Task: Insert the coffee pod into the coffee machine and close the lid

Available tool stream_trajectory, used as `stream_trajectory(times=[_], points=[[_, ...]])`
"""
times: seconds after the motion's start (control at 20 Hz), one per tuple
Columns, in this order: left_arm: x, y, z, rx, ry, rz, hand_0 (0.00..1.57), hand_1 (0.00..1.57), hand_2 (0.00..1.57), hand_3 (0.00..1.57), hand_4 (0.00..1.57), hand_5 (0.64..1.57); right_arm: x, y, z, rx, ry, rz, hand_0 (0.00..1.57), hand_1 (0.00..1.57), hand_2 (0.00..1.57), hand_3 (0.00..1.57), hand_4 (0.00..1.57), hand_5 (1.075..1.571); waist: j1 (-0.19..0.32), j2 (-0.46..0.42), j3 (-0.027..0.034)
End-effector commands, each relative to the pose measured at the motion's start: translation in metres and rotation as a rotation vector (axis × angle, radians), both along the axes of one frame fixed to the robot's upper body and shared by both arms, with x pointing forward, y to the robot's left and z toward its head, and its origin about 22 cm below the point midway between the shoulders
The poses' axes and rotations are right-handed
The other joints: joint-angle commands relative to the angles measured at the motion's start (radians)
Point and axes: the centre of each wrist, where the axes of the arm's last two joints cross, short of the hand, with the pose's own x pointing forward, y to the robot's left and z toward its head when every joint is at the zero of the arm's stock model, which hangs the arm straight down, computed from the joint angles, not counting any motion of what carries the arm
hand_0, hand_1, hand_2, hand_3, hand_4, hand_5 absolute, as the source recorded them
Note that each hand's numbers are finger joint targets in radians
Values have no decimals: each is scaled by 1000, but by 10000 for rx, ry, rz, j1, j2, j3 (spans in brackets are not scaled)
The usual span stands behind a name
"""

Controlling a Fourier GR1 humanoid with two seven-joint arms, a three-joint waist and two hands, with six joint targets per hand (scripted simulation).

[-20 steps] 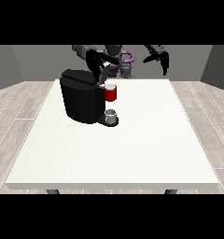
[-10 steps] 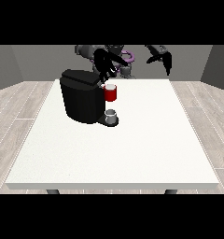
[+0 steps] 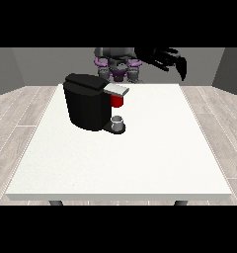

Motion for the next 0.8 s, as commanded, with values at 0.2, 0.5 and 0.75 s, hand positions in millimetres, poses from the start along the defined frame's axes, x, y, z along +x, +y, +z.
stream_trajectory(times=[0.2, 0.5, 0.75], points=[[3, 8, 22, -119, -486, -159, 0, 0, 0, 0, 352, 1571, 13, 16, 7, 192, -748, 308, 0, 0, 0, 0, 0, 1571, 310, 555, -19], [10, 14, 27, -381, -815, 125, 0, 0, 0, 0, 312, 1571, 16, 24, 32, 210, -1053, 809, 0, 0, 0, 0, 133, 1571, 94, 1056, -23], [12, 6, 38, -288, -997, -293, 0, 0, 0, 0, 318, 1571, 19, 39, 34, 619, -1299, 961, 0, 0, 0, 0, 0, 1571, 195, 1308, -22]])
